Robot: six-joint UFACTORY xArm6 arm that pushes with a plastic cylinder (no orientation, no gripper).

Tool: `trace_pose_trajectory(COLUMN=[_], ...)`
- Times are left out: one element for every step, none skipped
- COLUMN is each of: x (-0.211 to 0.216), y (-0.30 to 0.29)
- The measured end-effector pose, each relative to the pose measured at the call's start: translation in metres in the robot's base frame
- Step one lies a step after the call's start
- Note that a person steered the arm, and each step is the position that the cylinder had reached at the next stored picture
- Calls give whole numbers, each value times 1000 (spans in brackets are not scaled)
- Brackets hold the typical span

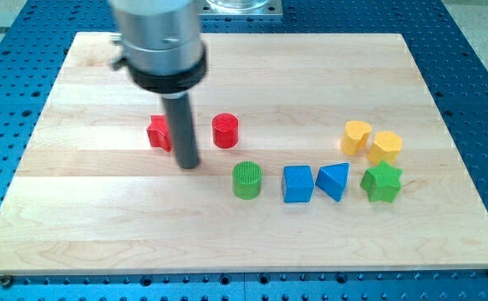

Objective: Move both the yellow blocks vertically to each other

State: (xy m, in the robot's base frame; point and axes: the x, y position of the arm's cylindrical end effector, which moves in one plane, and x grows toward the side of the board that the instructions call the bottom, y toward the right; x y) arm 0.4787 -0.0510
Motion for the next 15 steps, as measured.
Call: trace_pose_trajectory(x=[-6, -40, -80, -56, -8, 10, 3, -21, -20, -16, 5, 27, 25, 19, 5], y=[65, 121, 171, 258, 338, 302, 293, 274, 259, 250, 248, 258, 249, 245, 232])
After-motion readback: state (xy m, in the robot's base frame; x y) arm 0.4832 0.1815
